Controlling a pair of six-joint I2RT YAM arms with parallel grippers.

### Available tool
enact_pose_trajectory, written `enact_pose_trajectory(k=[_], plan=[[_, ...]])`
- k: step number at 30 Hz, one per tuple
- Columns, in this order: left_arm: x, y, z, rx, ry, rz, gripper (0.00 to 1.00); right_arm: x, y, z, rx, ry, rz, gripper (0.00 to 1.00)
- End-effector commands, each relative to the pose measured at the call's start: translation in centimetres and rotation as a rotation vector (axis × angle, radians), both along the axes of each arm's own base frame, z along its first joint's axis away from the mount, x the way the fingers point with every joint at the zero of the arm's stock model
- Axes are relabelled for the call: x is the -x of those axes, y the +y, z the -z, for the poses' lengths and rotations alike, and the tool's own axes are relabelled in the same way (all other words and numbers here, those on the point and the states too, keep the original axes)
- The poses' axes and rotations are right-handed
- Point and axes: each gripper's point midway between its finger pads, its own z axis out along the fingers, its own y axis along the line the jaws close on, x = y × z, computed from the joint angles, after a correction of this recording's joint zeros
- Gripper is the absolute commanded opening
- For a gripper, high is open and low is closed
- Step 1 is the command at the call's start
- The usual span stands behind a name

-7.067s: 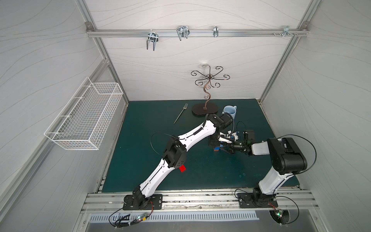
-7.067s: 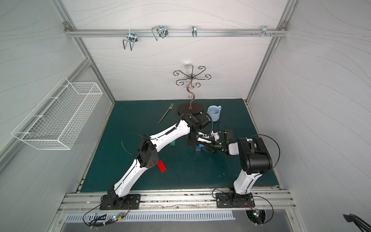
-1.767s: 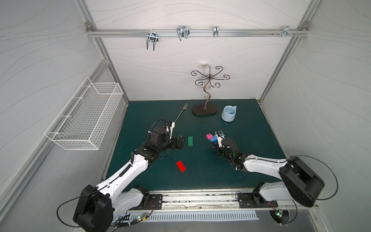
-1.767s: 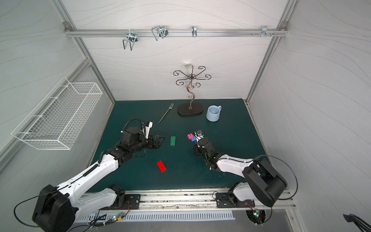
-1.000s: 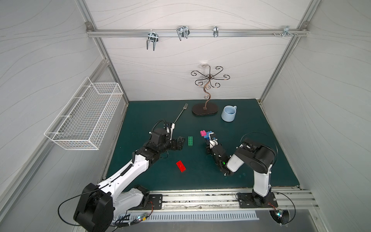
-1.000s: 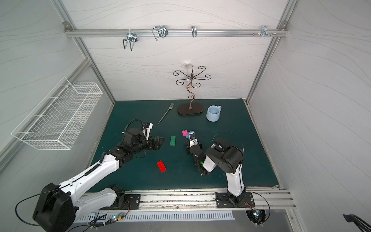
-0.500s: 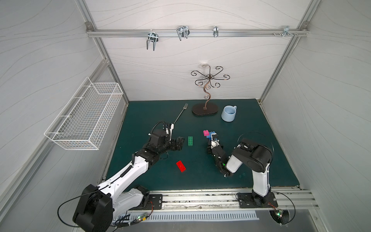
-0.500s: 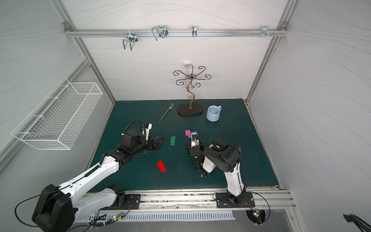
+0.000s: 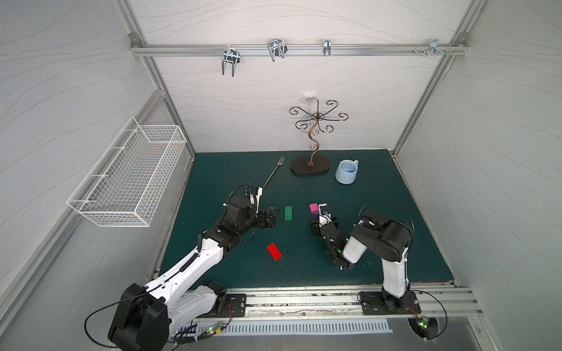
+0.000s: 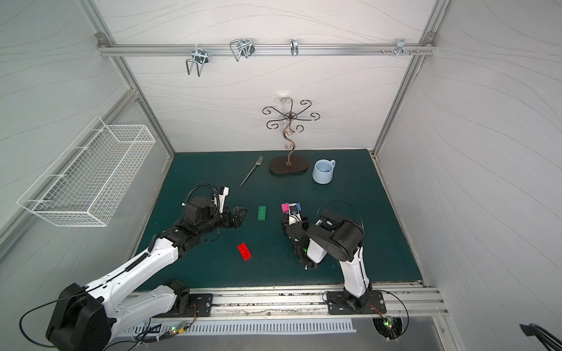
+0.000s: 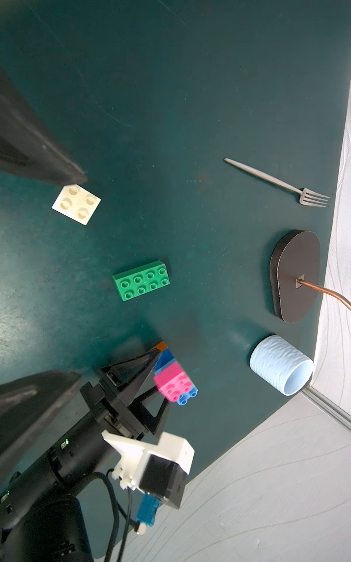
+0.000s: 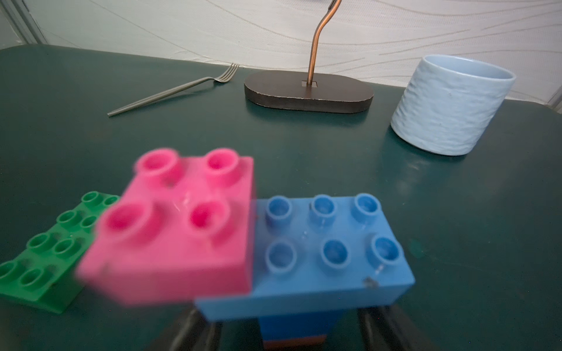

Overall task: Assemble a spoon with lego
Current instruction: Adjust the lego brick at the center of the board.

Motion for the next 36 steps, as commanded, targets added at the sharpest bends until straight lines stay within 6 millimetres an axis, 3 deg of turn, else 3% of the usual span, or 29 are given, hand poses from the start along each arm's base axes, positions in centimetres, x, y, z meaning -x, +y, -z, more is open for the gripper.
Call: enact_pose_trajectory(k=[1,10,14,19,24,28,31,32,34,36], plan=[[-0.5,-0.2,-1.4,0.031,-0.047,-0.012,1.00,0.4,-0.6,-0.5,0.002,-0.012,0.019,0.77],[-0.4,0.0,-1.2,0.024,-0.032,-0.019,1.00,1.3,-1.8,-0.5,-0.004,0.002,0.030,0.88],[0.0,0.3,-1.0,0.022,0.005,-0.031,1.00,2.9,-2.9,-1.2,0.002,0.000,0.011,0.91],[1.0,1.0,-0.7,-0.015,0.025,-0.067,1.00,5.3,-2.3,-3.1,0.033,-0.048,-0.057,0.92],[2.8,1.3,0.8,-0.064,0.125,-0.088,1.00,8.1,-1.2,-7.2,0.131,-0.181,-0.073,0.97],[3.9,1.5,1.8,-0.053,0.236,-0.121,1.00,10.1,-0.8,-13.0,0.162,-0.289,-0.052,0.99],[3.8,1.3,1.7,-0.062,0.261,-0.121,1.00,10.9,-1.5,-16.6,0.129,-0.222,-0.052,0.99],[3.6,1.1,1.6,-0.059,0.263,-0.116,1.00,10.9,-2.5,-16.5,0.068,-0.086,-0.058,0.99],[3.2,0.4,1.3,-0.050,0.274,-0.101,1.00,10.1,-6.5,-16.9,-0.098,0.159,0.035,0.99],[2.7,-0.4,1.2,-0.054,0.290,-0.069,1.00,9.6,-8.4,-17.9,-0.141,0.247,0.033,0.98]])
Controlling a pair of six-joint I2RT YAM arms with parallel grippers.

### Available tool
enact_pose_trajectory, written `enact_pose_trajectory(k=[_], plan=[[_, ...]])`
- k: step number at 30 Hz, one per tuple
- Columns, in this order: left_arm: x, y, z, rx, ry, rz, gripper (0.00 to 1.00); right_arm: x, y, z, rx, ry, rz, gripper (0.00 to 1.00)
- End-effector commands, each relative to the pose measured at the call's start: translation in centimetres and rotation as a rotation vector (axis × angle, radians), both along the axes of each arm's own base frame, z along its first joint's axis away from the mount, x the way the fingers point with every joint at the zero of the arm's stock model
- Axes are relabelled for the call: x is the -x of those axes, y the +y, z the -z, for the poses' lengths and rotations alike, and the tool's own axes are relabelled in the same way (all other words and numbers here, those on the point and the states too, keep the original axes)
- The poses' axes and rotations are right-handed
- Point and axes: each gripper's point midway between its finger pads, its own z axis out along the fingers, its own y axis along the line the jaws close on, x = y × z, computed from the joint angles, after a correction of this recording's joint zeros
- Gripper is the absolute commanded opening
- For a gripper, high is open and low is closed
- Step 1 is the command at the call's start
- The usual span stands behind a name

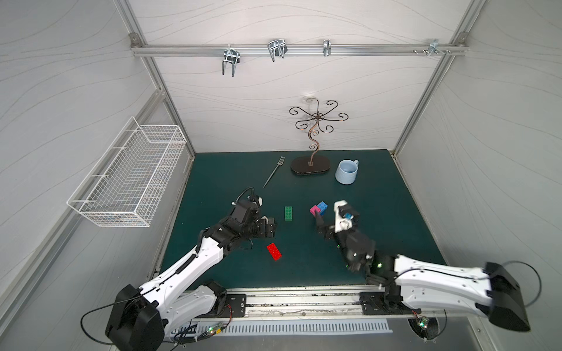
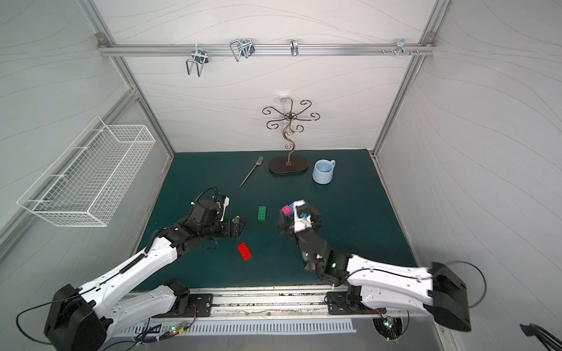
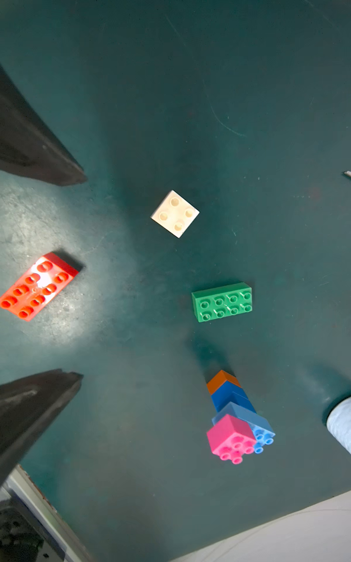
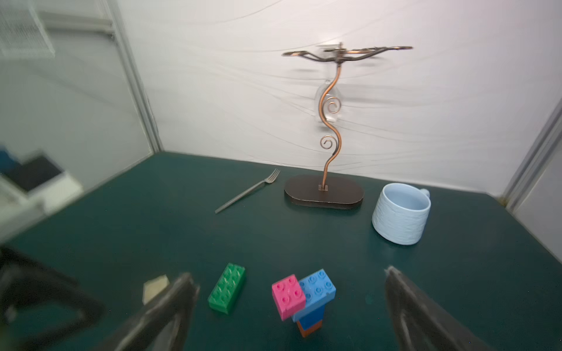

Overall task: Assemble a spoon with lego
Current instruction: Adjust the lego brick at the center of the board.

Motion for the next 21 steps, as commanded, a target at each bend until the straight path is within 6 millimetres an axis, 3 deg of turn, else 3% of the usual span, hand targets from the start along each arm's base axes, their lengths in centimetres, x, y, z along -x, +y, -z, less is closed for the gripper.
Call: enact_pose_trajectory(k=[1,4,10,14,21], plan=[[-1.6,-1.8,-1.9,0.041,0.000,0.021,1.00,1.2,-5.4,5.8,0.082,0.381,0.035,0.98],[-3.2,-3.1,-1.6,0.038,0.025,0.054,1.00,0.3,-6.4,3.1,0.088,0.382,0.019,0.99],[-7.5,-5.4,-0.1,0.023,0.119,0.117,1.00,-3.2,-7.6,2.0,0.074,0.578,0.005,0.99],[-10.0,-6.3,1.6,-0.041,0.190,0.155,1.00,-4.9,-8.9,0.5,0.012,0.572,0.014,0.99],[-12.7,-8.2,4.7,-0.096,0.276,0.201,0.93,-7.7,-9.4,1.3,-0.054,0.628,-0.010,0.99]])
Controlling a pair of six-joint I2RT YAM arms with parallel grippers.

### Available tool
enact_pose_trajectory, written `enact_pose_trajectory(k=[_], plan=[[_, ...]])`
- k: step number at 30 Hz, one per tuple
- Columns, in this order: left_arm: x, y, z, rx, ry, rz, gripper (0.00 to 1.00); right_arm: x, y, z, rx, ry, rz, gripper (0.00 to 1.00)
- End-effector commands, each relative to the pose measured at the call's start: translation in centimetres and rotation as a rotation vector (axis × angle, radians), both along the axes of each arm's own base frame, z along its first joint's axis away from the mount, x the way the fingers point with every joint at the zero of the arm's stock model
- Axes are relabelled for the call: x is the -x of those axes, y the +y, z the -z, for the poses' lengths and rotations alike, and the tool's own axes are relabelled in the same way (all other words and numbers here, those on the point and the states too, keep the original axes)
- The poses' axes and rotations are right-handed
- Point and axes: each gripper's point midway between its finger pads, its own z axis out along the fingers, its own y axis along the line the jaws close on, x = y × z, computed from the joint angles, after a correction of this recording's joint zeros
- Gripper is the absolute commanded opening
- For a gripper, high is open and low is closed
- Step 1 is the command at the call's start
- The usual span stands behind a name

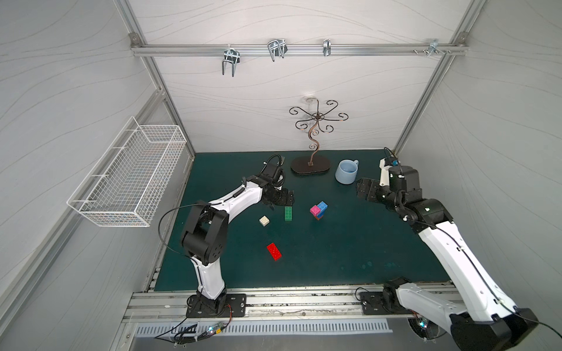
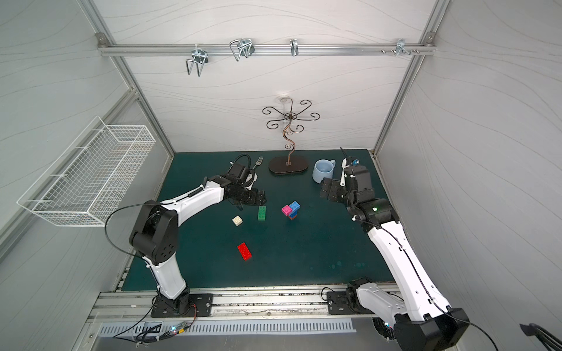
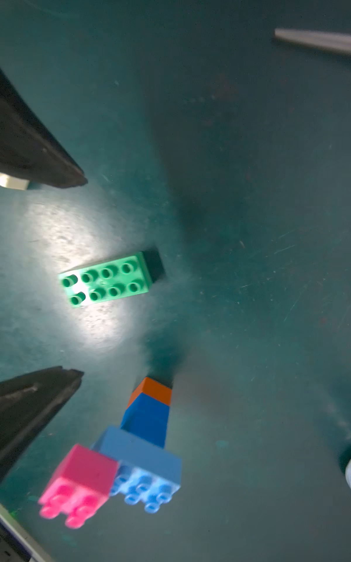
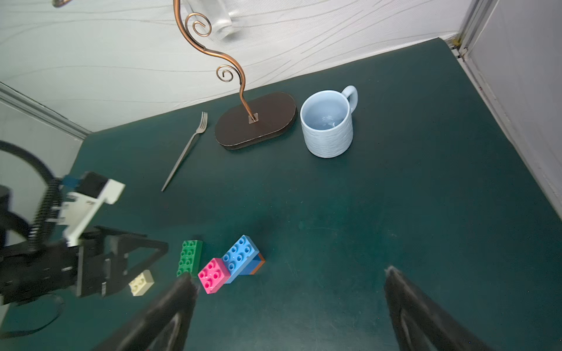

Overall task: Assemble a spoon with lego
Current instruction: Adjust the lego brick at the center of the board.

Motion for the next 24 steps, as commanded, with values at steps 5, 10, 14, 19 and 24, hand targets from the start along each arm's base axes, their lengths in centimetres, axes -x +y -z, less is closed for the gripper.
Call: enact_pose_trajectory(k=[5,10,14,19,24], plan=[[0.0,-2.4,2.1,-0.043,0.080,0.083,0.91,-3.0,1.1,4.5,-0.070,0.186,-0.086,0.98],[-0.3,-4.0,1.7,-0.002,0.061,0.093,0.92,-4.6,2.0,7.6,-0.157,0.303,-0.118,0.95],[-1.2,-6.1,1.3,0.048,0.111,0.122,0.92,-5.0,2.1,8.0,-0.175,0.306,-0.113,0.94],[-1.2,-4.9,1.7,-0.024,0.139,0.093,0.92,-5.0,1.6,10.4,-0.160,0.361,-0.101,0.94],[0.3,-3.0,0.8,-0.082,0.117,0.068,0.93,-5.3,2.1,12.6,-0.189,0.436,-0.121,0.92]])
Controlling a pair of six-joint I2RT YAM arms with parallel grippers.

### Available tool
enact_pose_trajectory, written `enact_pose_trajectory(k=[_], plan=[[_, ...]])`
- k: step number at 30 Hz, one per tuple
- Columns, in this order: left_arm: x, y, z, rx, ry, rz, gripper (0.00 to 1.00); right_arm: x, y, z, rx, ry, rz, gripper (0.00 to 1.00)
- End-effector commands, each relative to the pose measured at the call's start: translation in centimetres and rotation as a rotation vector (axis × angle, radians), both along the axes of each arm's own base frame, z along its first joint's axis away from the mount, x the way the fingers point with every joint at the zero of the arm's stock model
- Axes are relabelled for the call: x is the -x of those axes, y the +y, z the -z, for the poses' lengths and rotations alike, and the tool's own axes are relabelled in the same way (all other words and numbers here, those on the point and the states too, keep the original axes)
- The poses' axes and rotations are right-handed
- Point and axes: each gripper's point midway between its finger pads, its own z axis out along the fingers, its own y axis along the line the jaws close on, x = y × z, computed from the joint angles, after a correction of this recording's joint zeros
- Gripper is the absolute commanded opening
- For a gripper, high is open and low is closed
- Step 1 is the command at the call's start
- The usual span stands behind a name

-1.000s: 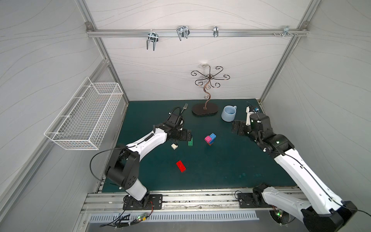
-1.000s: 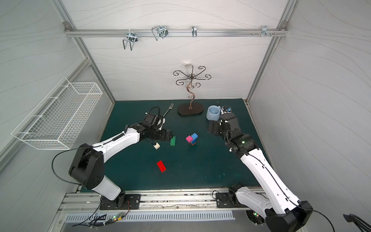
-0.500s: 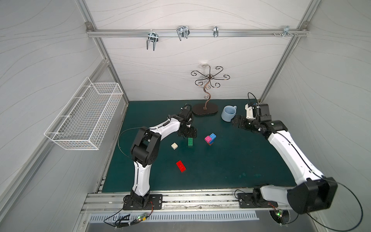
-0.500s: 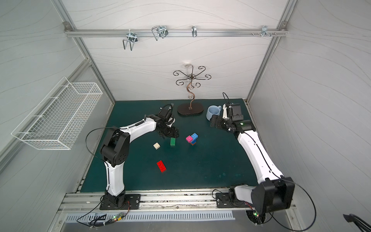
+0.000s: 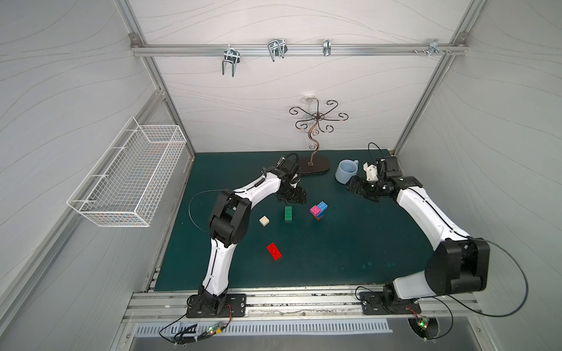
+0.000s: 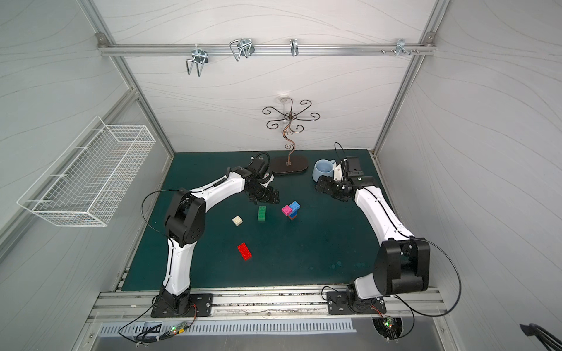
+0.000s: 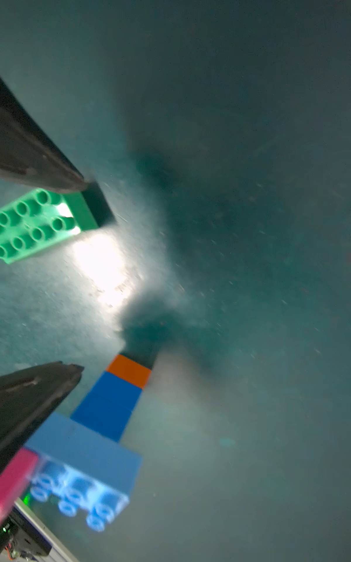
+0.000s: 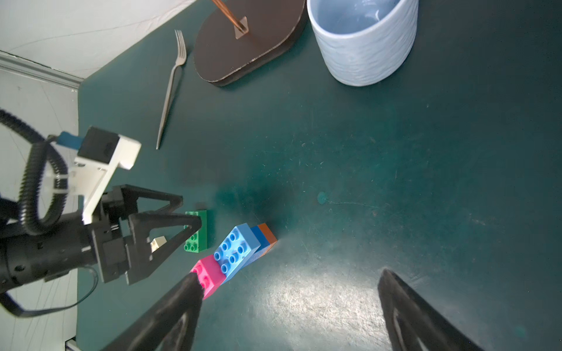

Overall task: Assemble a spoon with lego
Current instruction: Adjust the lego brick at the center of the board.

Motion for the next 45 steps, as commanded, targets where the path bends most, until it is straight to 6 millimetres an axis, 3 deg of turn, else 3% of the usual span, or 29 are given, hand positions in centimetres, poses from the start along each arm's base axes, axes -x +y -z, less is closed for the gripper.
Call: enact_pose_trajectory(k=[1,4,9,16,20,24,27,37,45], plan=[[1.4,2.0,-1.6,-0.069,-0.005,-0.027,0.94,0.2,0.4,1.3,-0.032,0.045,-0.014,0.91],[2.1,3.2,-1.1,-0.130,0.012,-0.032,0.94,0.0,0.4,1.1,-0.036,0.033,-0.012,0.92],[2.5,1.6,-2.2,-0.061,0.029,-0.021,0.96,-0.7,0.5,2.0,-0.022,0.066,-0.028,0.90],[7.6,3.4,-3.3,-0.200,0.051,0.036,0.97,-1.4,0.7,1.8,-0.033,0.060,-0.030,0.89],[9.7,2.3,-4.0,-0.186,0.058,0.071,0.98,-1.4,0.8,1.7,-0.044,0.058,-0.034,0.89],[10.6,-0.3,-4.6,-0.169,0.066,0.140,0.98,-1.4,0.8,1.6,-0.044,0.052,-0.035,0.89],[10.7,-1.8,-4.5,-0.162,0.068,0.164,0.98,-1.3,0.8,1.7,-0.043,0.052,-0.036,0.89],[8.6,-3.9,-4.0,-0.149,0.054,0.161,0.99,-1.3,0.5,1.7,-0.048,0.050,-0.032,0.89],[7.9,-4.3,-3.7,-0.143,0.046,0.164,1.00,-1.5,0.2,1.7,-0.047,0.046,-0.030,0.89]])
